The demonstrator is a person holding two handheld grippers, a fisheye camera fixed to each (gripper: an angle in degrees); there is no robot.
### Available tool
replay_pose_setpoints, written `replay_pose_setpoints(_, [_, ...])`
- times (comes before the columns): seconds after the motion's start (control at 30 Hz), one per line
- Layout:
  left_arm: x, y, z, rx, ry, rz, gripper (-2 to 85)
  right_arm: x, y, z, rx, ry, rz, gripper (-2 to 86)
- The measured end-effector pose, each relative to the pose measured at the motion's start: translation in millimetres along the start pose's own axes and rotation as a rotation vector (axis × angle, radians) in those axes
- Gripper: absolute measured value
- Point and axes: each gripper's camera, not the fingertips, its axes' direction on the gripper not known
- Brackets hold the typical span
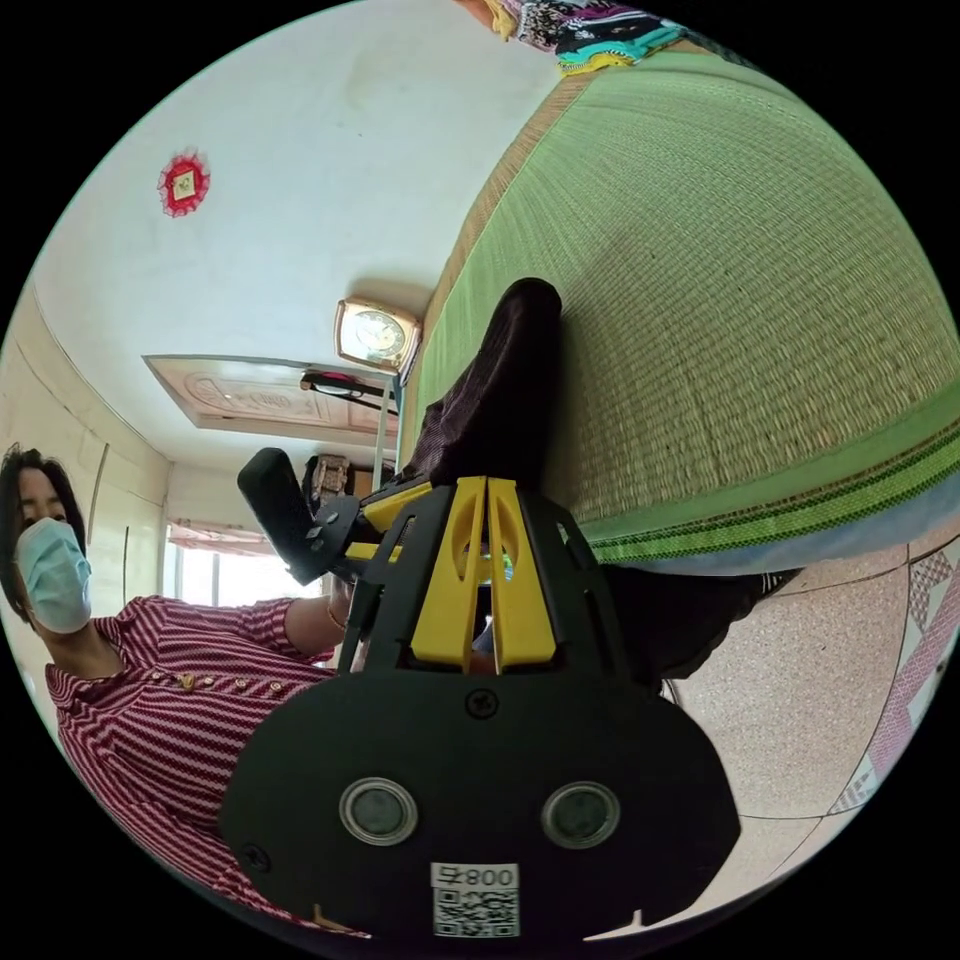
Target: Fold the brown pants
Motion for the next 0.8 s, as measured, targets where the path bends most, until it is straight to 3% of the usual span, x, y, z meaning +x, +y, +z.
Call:
replay_pose_setpoints(0.1, [-7,-1,4,-0.003,-0.013,-0.04,10.4,-2,-5,7,-0.017,-0.001,-0.015,0.4])
replay_pose_setpoints(0.33, [-46,18,2,0.121,0.219,-0.18,7.3,2,-22,-16,0.042,-0.039,-0.04,3.4])
replay_pose_setpoints(0.8, [-79,43,17,0.207,0.255,-0.166,7.2,18,-145,23,0.03,-0.058,0.073,11.2])
